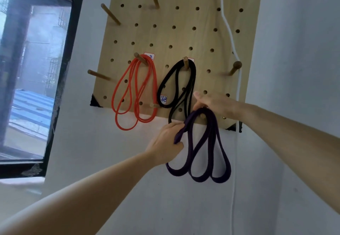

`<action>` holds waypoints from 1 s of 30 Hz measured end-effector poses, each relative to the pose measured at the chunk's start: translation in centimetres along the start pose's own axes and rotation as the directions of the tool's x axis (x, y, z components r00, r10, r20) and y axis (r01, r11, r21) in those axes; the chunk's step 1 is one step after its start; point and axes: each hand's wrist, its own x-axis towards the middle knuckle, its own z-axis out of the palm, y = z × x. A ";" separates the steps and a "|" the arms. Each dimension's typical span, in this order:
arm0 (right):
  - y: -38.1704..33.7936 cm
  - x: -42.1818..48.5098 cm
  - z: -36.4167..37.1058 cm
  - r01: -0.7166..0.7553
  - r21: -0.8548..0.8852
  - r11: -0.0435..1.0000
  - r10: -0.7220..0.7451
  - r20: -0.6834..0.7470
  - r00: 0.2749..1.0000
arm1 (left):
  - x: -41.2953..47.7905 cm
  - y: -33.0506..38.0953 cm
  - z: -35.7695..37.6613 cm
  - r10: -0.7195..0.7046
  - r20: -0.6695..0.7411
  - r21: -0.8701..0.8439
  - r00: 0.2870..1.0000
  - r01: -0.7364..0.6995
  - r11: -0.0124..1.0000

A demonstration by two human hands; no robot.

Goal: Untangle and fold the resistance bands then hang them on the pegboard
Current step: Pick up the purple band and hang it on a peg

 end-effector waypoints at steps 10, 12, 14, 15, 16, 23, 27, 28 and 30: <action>0.0 -4.1 2.3 0.015 0.127 0.992 -0.012 -0.030 0.999 | -5.1 1.2 -2.7 -0.123 0.255 0.095 0.959 0.101 0.990; -0.3 -5.7 3.0 0.091 -0.040 0.995 -0.095 -0.085 0.992 | -6.4 1.2 -3.9 -0.114 0.243 0.077 0.963 0.098 0.992; -0.5 -7.4 4.2 0.150 -0.215 0.965 -0.184 -0.150 0.971 | -7.8 1.2 -5.2 -0.085 0.223 0.045 0.971 0.077 0.996; -0.6 -8.3 5.0 0.180 -0.264 0.948 -0.232 -0.181 0.956 | -8.7 1.2 -5.9 -0.075 0.212 0.023 0.974 0.071 0.997; -1.0 -9.2 5.8 0.212 -0.291 0.933 -0.278 -0.207 0.938 | -9.6 1.3 -6.7 -0.070 0.202 -0.001 0.977 0.071 0.997; -4.2 -15.5 13.4 0.369 -0.182 0.912 -0.405 -0.243 0.881 | -18.3 0.6 -9.9 -0.086 0.157 -0.094 0.984 0.102 0.990; -5.7 -18.8 19.8 0.383 0.000 0.924 -0.371 -0.241 0.897 | -25.2 -0.8 -9.7 -0.161 0.170 -0.113 0.972 0.181 0.977; -6.0 -19.6 21.7 0.373 0.042 0.927 -0.356 -0.220 0.908 | -27.1 -1.4 -9.3 -0.195 0.185 -0.111 0.963 0.218 0.970; -6.2 -21.0 26.1 0.341 0.111 0.934 -0.325 -0.142 0.935 | -31.2 -3.0 -8.3 -0.267 0.230 -0.089 0.936 0.293 0.952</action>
